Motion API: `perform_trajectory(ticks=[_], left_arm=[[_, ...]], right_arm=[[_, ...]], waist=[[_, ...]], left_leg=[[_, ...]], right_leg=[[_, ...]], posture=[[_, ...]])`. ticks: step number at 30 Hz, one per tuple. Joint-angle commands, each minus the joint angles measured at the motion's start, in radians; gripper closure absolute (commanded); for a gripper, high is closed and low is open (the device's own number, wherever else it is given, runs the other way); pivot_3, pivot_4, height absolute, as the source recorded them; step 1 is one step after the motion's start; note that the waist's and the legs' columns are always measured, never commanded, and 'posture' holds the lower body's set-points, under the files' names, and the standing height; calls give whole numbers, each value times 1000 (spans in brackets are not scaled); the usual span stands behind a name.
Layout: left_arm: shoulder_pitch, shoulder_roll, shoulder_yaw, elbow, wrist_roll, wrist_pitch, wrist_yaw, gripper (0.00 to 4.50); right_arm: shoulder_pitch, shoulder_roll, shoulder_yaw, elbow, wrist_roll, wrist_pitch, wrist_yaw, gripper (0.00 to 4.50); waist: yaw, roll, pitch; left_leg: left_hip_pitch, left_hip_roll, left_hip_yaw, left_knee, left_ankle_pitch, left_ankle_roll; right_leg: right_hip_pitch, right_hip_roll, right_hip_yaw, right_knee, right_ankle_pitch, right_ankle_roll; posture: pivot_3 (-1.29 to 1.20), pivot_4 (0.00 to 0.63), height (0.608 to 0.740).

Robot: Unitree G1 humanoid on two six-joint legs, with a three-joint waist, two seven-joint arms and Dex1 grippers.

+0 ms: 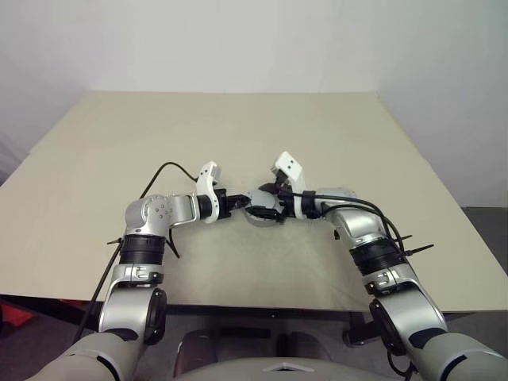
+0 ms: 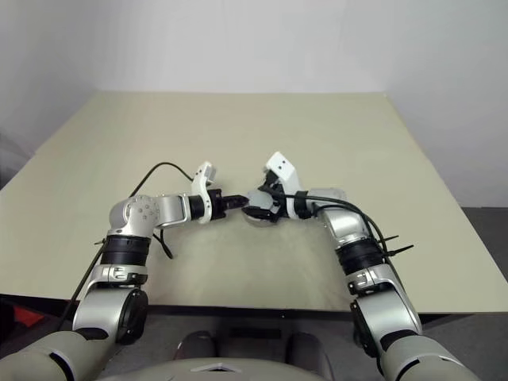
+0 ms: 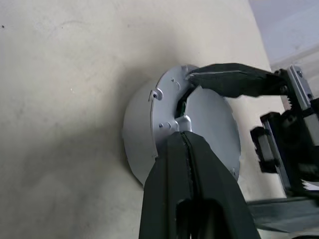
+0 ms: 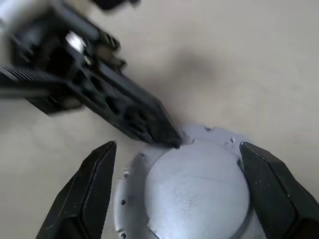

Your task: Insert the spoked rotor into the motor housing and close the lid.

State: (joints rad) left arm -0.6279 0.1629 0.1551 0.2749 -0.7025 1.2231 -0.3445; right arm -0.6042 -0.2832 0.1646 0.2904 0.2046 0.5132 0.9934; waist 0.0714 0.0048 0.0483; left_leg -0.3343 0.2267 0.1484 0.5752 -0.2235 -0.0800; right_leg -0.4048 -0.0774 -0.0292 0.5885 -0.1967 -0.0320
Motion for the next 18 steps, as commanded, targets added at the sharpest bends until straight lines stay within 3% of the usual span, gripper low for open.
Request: perform_trajectory(ticks=[1, 7, 18], left_arm=[[9, -8, -21, 0, 14, 26, -7, 4500], [15, -8, -22, -12, 15, 29, -21, 4500], [32, -12, -19, -35, 12, 30, -26, 4500]], right_arm=[[-39, 20, -51, -89, 96, 74, 2, 24], [-90, 25, -89, 8, 90, 121, -103, 24], [-156, -62, -164, 193, 112, 304, -156, 24]], waist=[[1, 0, 0], [5, 0, 0], [8, 1, 1]], left_leg=[[0, 0, 0, -1, 0, 0], [0, -2, 0, -1, 0, 0], [0, -2, 0, -2, 0, -1]], right_leg=[[0, 0, 0, 0, 0, 1], [0, -2, 0, 0, 0, 1], [0, -2, 0, 0, -1, 2]], posture=[[0, 0, 740], [0, 0, 740], [0, 0, 740]])
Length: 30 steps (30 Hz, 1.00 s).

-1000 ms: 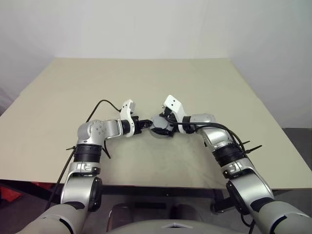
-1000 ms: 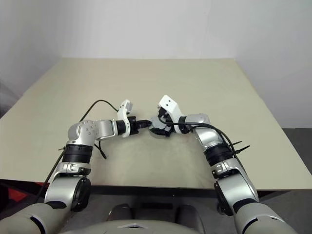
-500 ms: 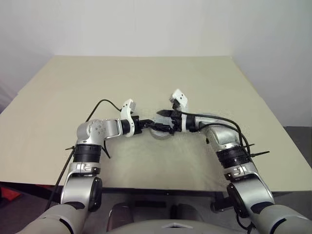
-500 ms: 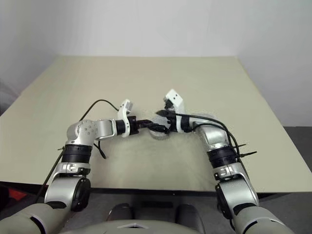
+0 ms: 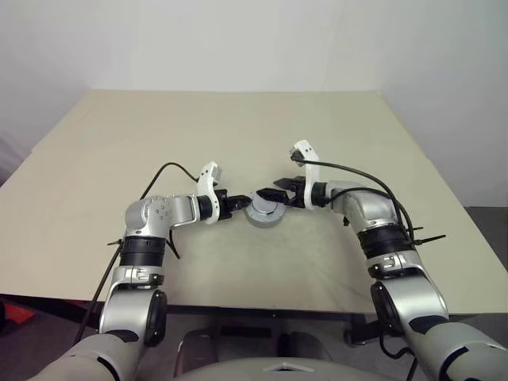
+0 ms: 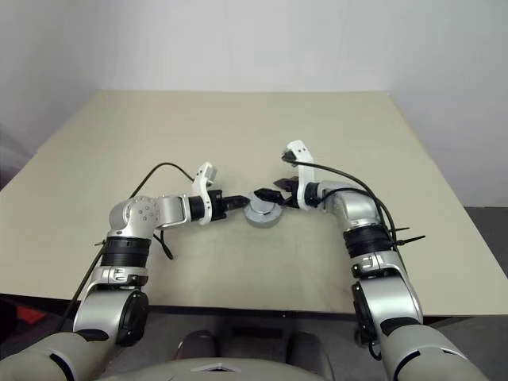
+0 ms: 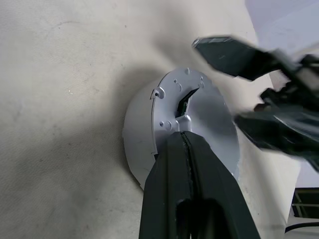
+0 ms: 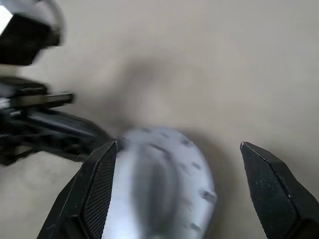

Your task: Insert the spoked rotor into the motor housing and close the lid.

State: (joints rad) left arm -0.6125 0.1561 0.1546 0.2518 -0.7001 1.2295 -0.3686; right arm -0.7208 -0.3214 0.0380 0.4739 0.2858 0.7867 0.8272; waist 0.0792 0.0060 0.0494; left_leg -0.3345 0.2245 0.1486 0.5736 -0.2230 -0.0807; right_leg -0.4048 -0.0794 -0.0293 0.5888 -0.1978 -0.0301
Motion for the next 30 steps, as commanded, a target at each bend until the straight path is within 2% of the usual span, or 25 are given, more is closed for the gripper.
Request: perform_trajectory(ticks=[1, 7, 10, 25, 30], left_arm=[[18, -5, -19, -13, 10, 23, -3, 4500], [29, -6, -22, -24, 14, 16, -6, 4500], [36, -6, -22, -30, 14, 16, -7, 4500], [68, -8, -8, -73, 9, 30, 2, 4500], [71, -9, -5, -77, 10, 30, 6, 4500]], right_arm=[[-44, -33, -43, 12, 40, 55, 19, 24], [-66, -80, -103, -11, 151, 294, 67, 24], [-68, -98, -108, -4, 173, 348, 72, 24], [-26, -116, -58, 157, 101, 240, 55, 24], [28, -139, -28, 35, 164, 362, 122, 24]], waist=[[1, 0, 0], [4, 0, 0], [12, 0, 0], [17, 0, 0], [21, -1, 0]], left_leg=[[0, 0, 0, 0, 0, 0], [0, 0, 0, 0, 0, 0], [0, 0, 0, 2, 0, 0], [1, 0, 0, 3, 0, 0], [3, -1, 0, 4, 1, 0]], right_leg=[[0, 0, 0, 0, 0, 0], [0, 0, 0, 0, 0, 0], [0, 0, 0, 1, 0, 0], [1, 0, 0, 3, 0, 0], [3, -2, -1, 5, 0, 0]], posture=[[0, 0, 740], [0, 0, 740], [0, 0, 740], [0, 0, 740], [0, 0, 740]])
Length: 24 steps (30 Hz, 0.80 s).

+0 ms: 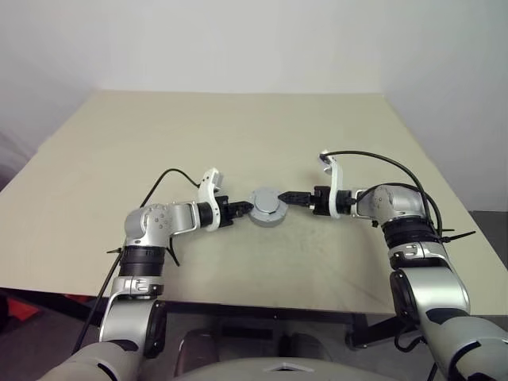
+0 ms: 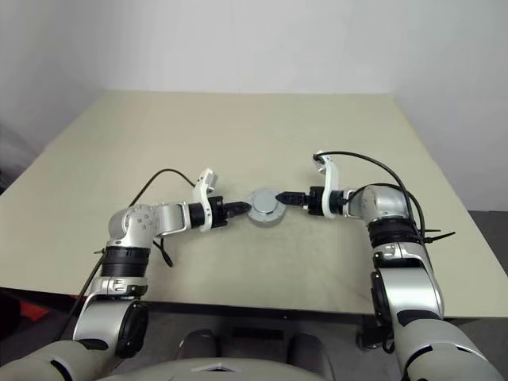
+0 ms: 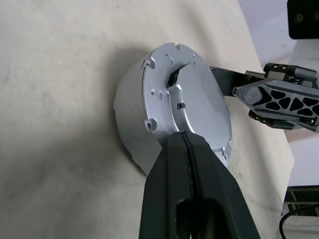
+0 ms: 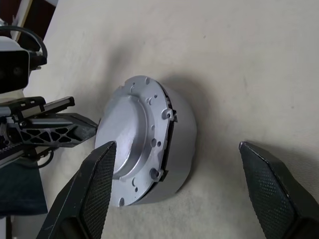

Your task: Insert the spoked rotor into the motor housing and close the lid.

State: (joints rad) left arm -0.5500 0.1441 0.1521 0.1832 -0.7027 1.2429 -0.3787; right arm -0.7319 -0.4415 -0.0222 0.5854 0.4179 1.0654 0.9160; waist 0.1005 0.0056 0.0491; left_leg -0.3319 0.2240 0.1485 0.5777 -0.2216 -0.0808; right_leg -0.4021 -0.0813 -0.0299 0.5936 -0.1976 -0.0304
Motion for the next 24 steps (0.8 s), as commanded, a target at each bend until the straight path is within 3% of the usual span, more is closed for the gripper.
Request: perform_trajectory(ticks=[1, 7, 24], left_arm=[[9, 3, -2, -9, 13, 17, 16, 4500], [14, -1, 2, -17, 13, 19, 20, 4500], [25, 2, 14, -36, 10, 25, 34, 4500]], right_arm=[[57, -23, 42, -116, 44, 109, 44, 24], [101, -16, 47, -209, 78, 181, 29, 24], [12, 177, -89, -114, 96, 235, -146, 24]], waist=[[1, 0, 0], [-4, 0, 0], [-24, -1, -1]], left_leg=[[0, 0, 0, 0, 0, 0], [0, 1, 0, 0, 0, 0], [7, 1, 0, -1, 3, -6]], right_leg=[[0, 0, 0, 0, 0, 0], [0, 0, 0, 0, 0, 0], [-1, 1, 1, 10, 0, 0]], posture=[[0, 0, 740], [0, 0, 740], [0, 0, 740]])
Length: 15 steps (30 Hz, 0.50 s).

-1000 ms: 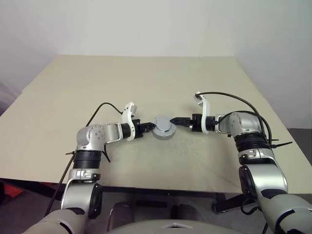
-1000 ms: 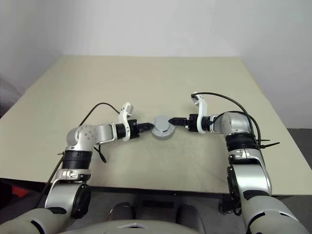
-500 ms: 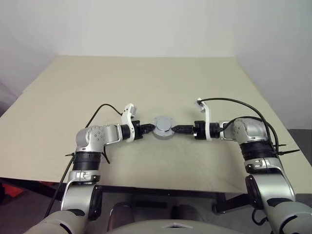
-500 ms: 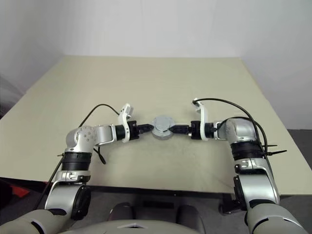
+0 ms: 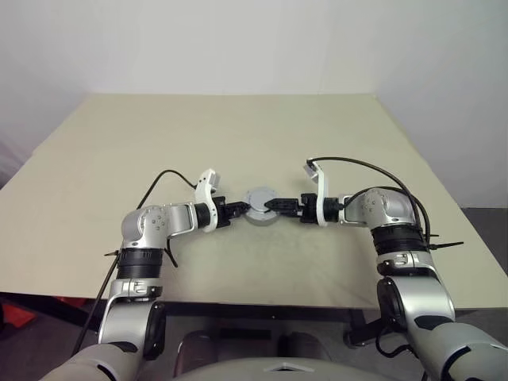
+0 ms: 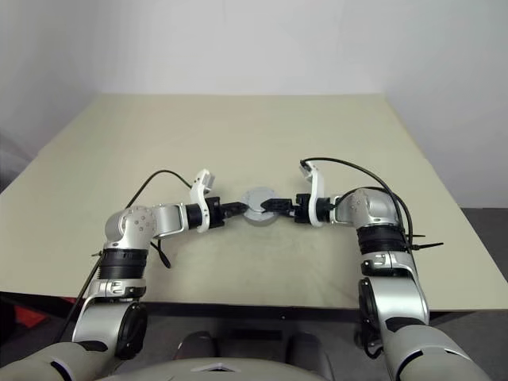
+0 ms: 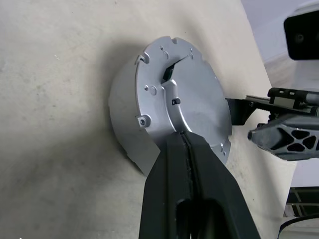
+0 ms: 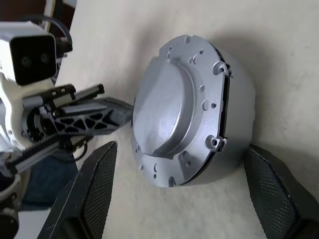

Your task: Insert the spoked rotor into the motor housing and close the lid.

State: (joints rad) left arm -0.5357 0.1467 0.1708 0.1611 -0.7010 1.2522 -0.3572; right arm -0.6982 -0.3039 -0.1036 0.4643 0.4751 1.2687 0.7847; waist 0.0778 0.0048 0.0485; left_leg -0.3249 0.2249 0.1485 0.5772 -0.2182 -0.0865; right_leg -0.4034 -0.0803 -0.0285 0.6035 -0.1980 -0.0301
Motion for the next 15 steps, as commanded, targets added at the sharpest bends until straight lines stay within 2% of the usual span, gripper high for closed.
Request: perform_trajectory(ticks=[1, 15], left_arm=[[12, -1, -4, -15, 8, 17, 13, 4500], [11, 1, 2, -20, 14, 17, 13, 4500]], right_arm=[[-25, 47, -18, 4, 44, 42, -22, 24], [-53, 185, -191, -67, 120, 208, -137, 24]], waist=[[-3, 0, 0], [-5, 2, 1]], left_leg=[[0, 0, 0, 0, 0, 0], [-2, 0, 0, -2, 0, -1]], right_leg=[[0, 0, 0, 0, 0, 0], [-3, 1, 1, 0, 0, 0]], posture=[[0, 0, 740], [0, 0, 740]])
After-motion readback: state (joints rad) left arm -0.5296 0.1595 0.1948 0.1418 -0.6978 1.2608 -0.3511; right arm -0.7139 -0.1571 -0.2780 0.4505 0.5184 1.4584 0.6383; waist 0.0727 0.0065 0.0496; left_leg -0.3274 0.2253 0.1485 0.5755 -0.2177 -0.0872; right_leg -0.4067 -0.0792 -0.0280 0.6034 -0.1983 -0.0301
